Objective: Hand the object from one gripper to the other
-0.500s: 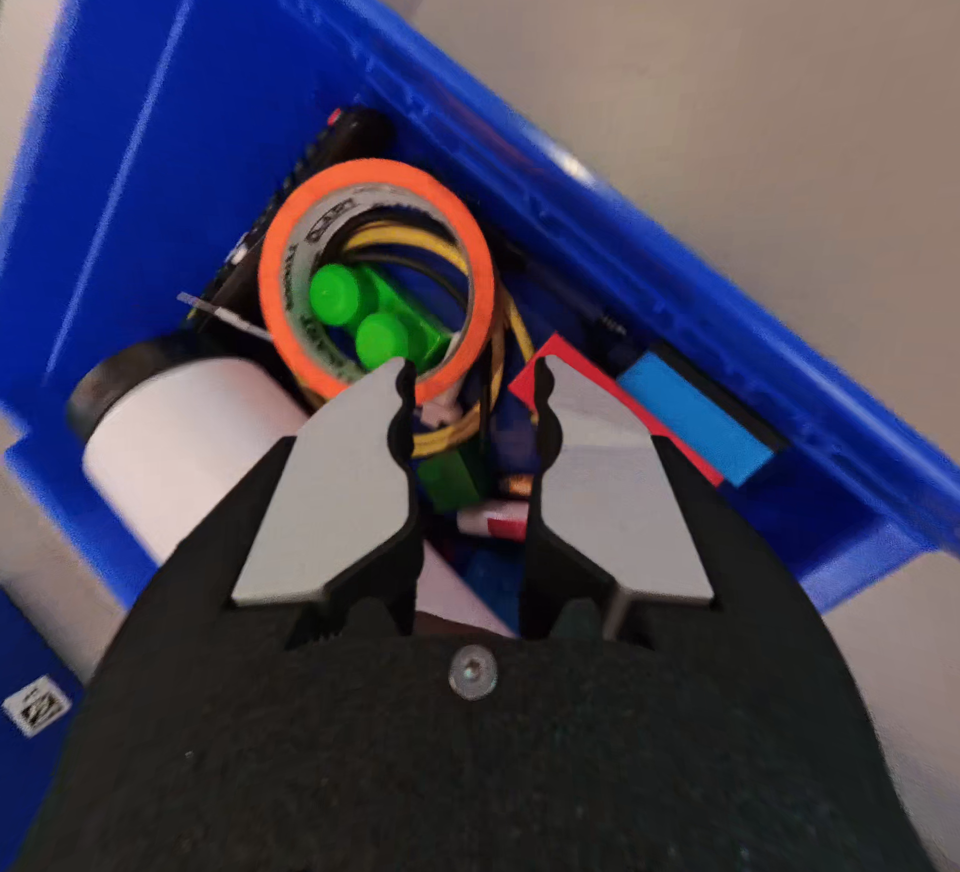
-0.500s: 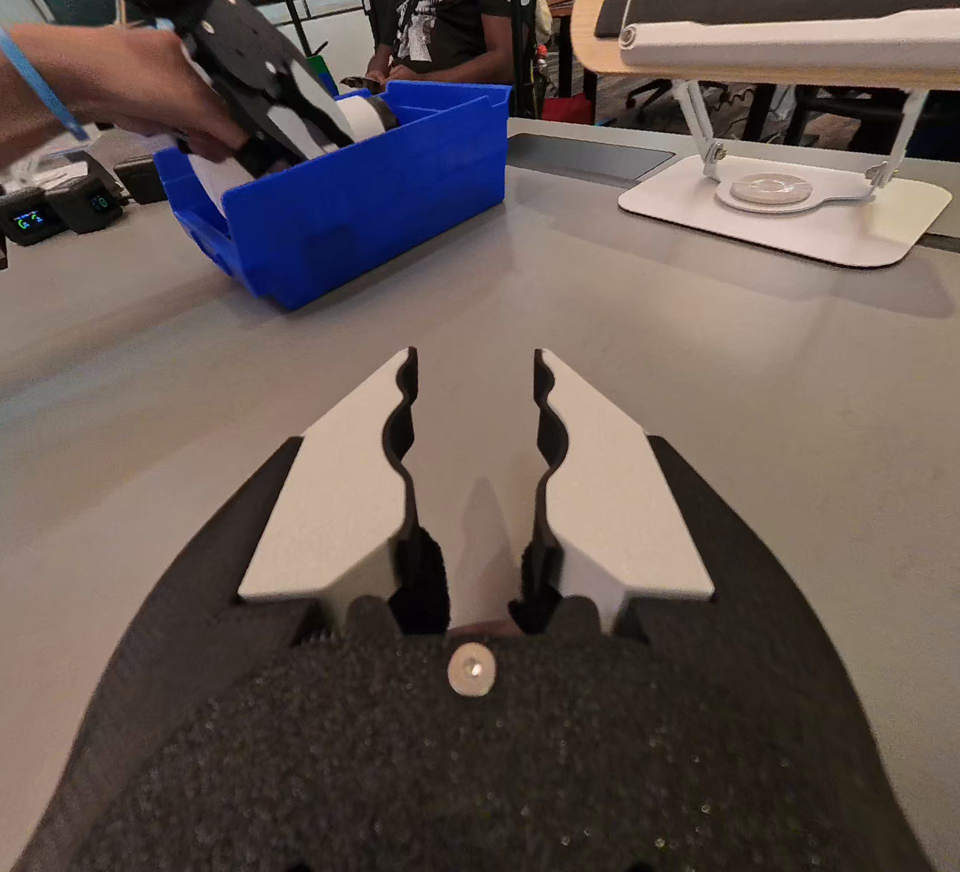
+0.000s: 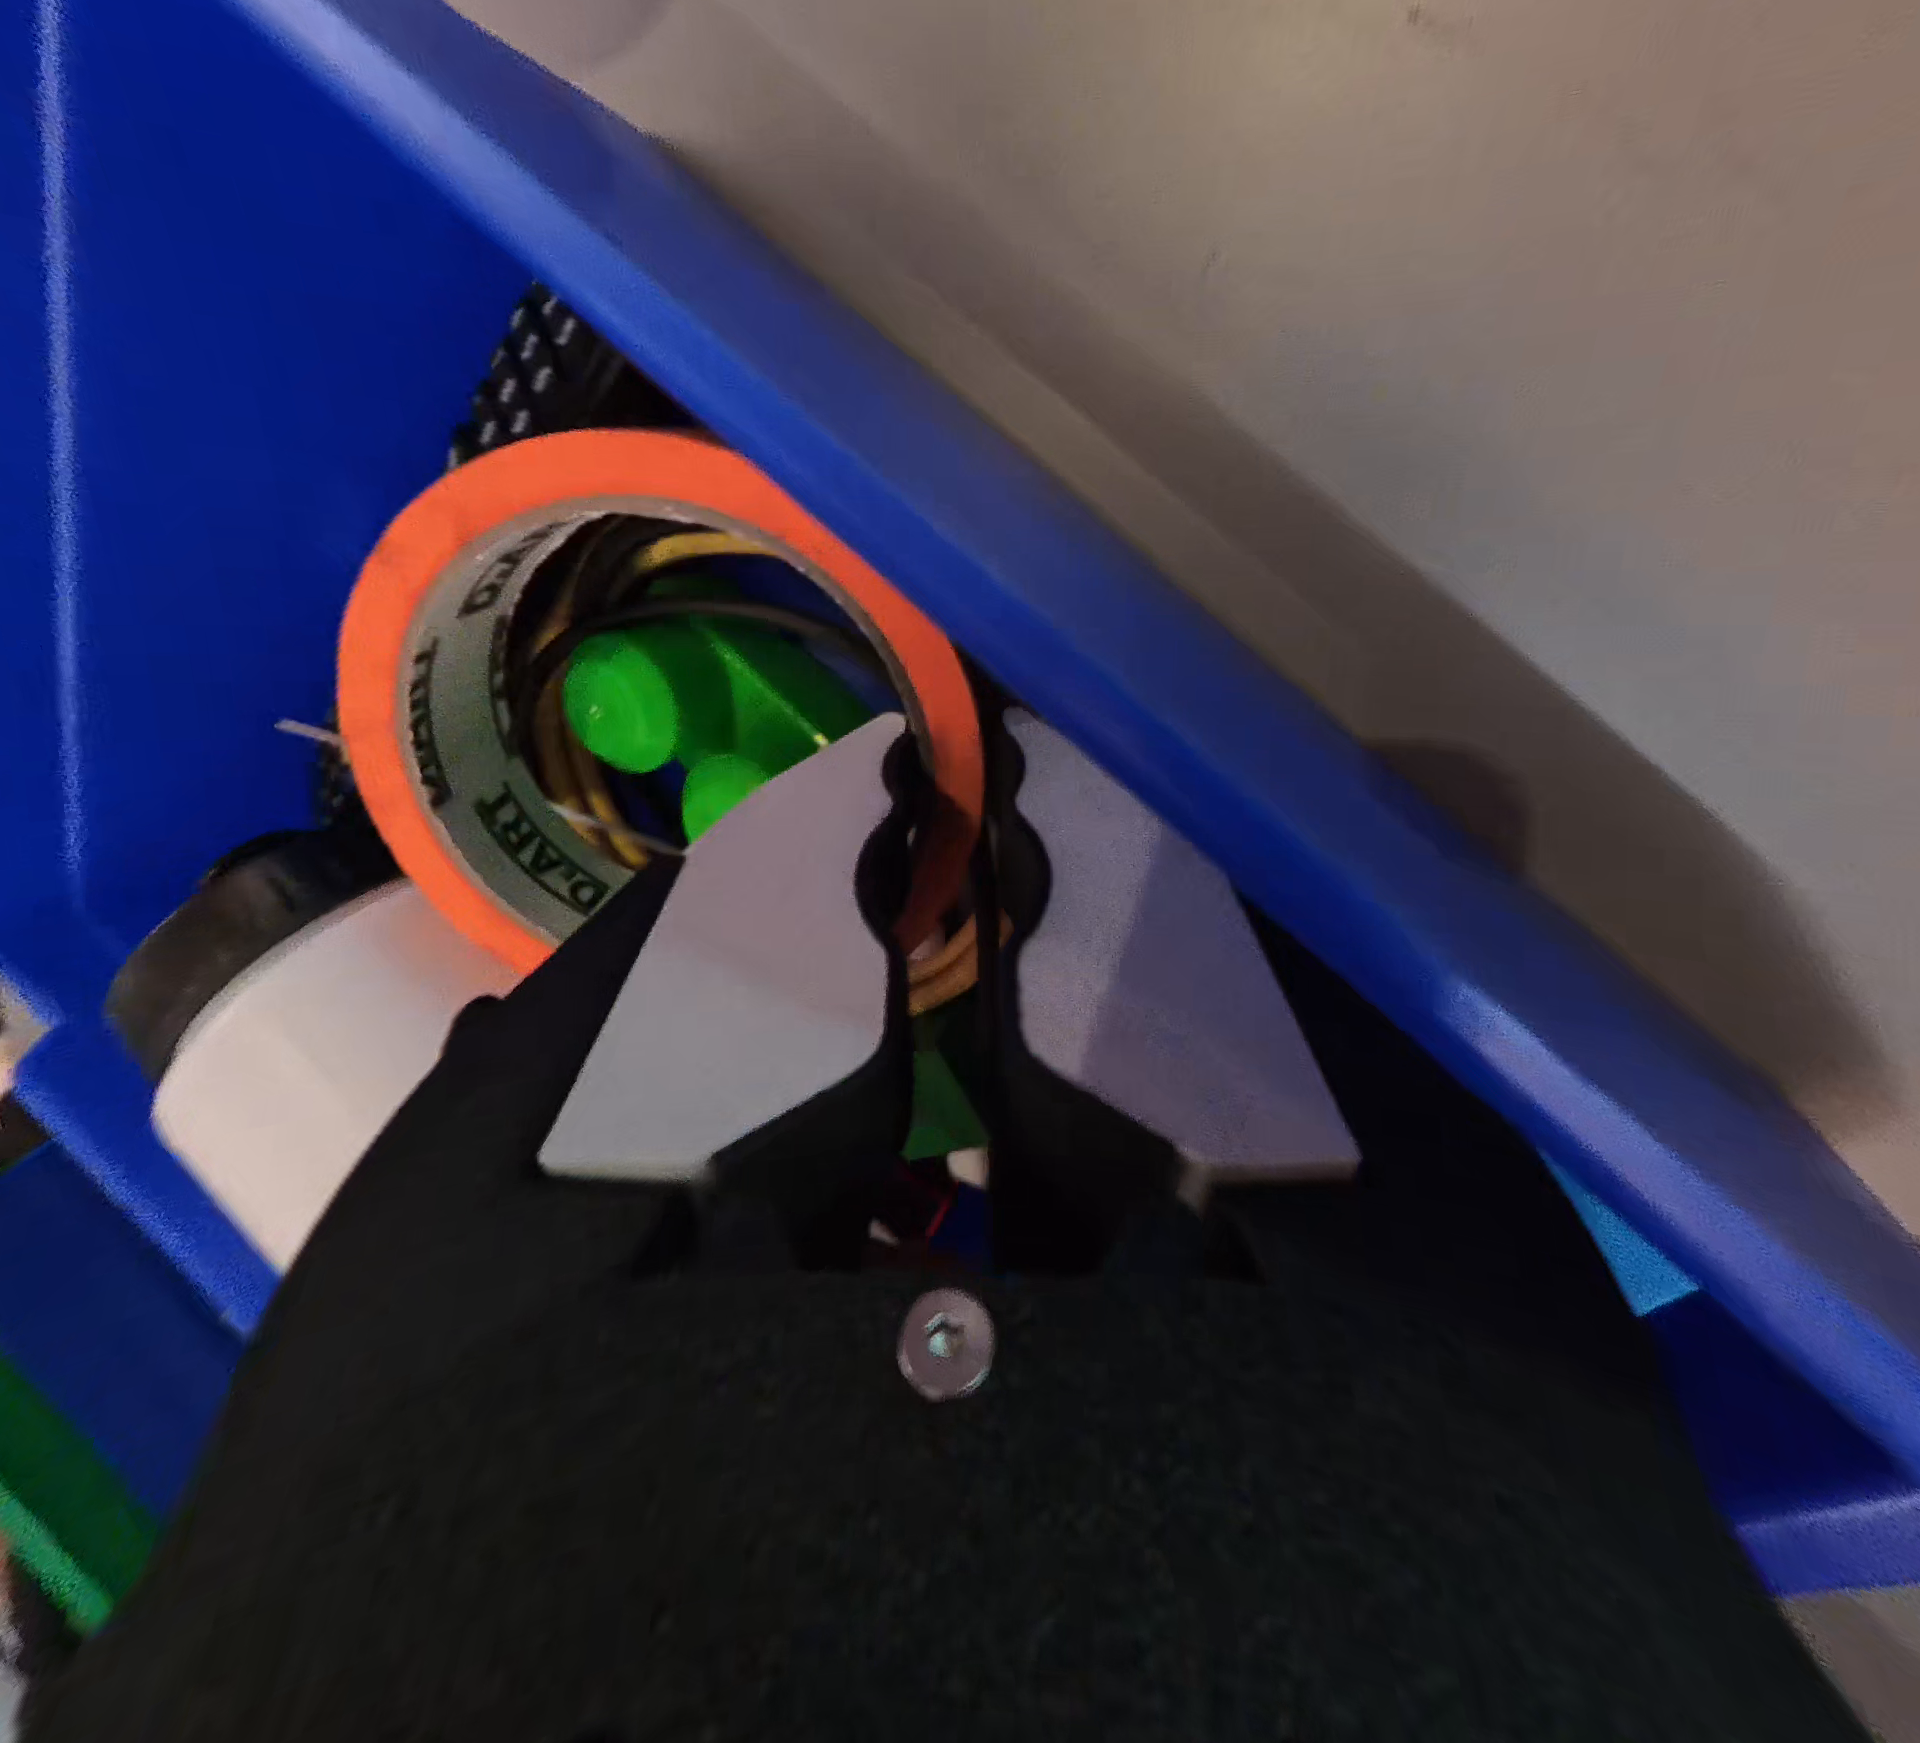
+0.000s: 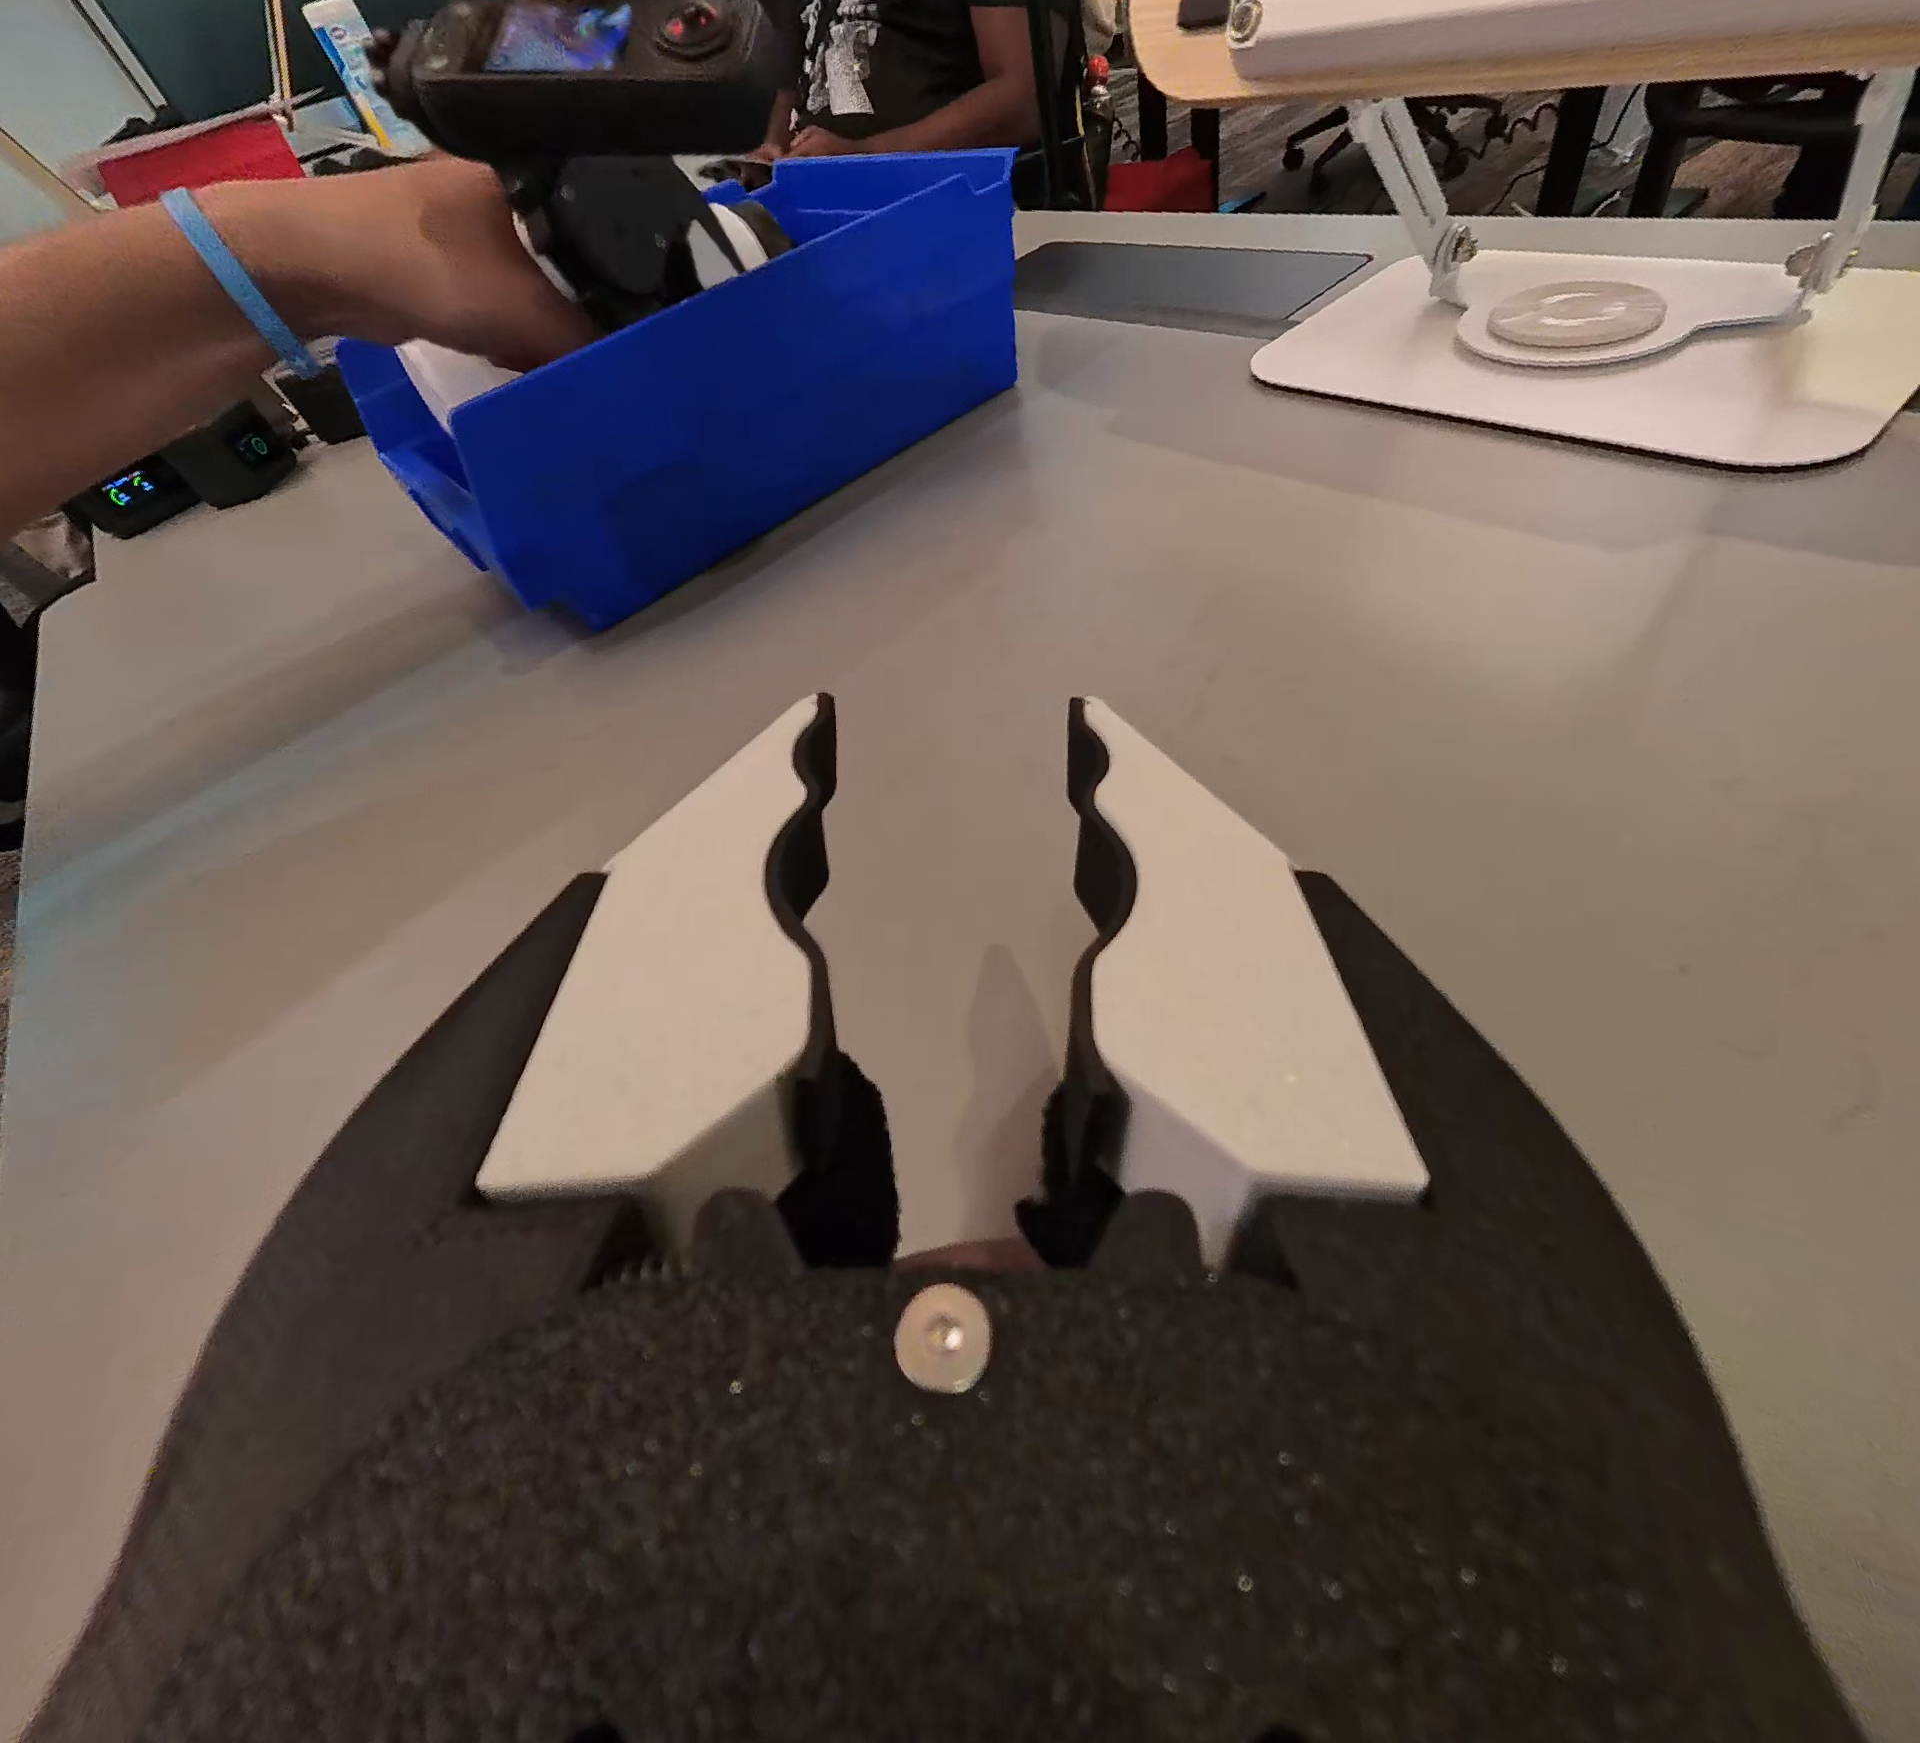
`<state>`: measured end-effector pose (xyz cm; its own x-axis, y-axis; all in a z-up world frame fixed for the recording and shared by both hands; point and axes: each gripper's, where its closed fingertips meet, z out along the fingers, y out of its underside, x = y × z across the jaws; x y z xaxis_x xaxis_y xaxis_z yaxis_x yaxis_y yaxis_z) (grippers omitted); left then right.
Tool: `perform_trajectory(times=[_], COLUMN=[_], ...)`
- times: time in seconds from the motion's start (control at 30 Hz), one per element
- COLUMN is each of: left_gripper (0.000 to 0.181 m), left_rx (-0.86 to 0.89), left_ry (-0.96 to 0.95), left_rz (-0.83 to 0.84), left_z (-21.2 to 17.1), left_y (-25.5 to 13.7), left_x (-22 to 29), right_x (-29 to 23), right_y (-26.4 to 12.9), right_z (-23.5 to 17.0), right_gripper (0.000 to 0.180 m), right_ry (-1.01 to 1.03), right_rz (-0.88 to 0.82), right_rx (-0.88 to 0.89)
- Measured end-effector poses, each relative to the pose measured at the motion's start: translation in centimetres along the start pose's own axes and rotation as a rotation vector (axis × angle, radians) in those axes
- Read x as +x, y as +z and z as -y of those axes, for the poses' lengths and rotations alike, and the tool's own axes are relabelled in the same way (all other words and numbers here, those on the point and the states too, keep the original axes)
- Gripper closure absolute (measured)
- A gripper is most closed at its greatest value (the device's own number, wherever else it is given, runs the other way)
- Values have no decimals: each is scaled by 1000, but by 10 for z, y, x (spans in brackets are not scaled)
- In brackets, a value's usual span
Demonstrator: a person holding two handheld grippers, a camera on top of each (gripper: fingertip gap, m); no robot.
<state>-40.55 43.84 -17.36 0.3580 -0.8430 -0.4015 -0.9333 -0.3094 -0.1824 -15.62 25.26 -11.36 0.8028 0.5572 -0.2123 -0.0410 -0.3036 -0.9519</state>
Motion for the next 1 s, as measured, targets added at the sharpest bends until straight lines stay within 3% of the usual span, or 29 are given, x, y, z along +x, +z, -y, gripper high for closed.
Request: perform_trajectory(times=[0.2,0.53,0.77,1.0], left_gripper=[170,170,170,170], left_rx=[83,280,439,487], left_ry=[-3,96,346,555], left_rz=[118,379,599,621], left_z=[-3,19,76,134], left_y=[-36,-140,-193,-178], left_x=[-9,-5,57,152], right_x=[-3,-6,-31,-38], right_y=[1,2,-9,-21], right_z=[-3,0,44,58], right_gripper=[135,135,134,133], right_ry=[-4,-13,154,121], right_rz=[7,38,279,315], right_rx=[-9,2,208,286])
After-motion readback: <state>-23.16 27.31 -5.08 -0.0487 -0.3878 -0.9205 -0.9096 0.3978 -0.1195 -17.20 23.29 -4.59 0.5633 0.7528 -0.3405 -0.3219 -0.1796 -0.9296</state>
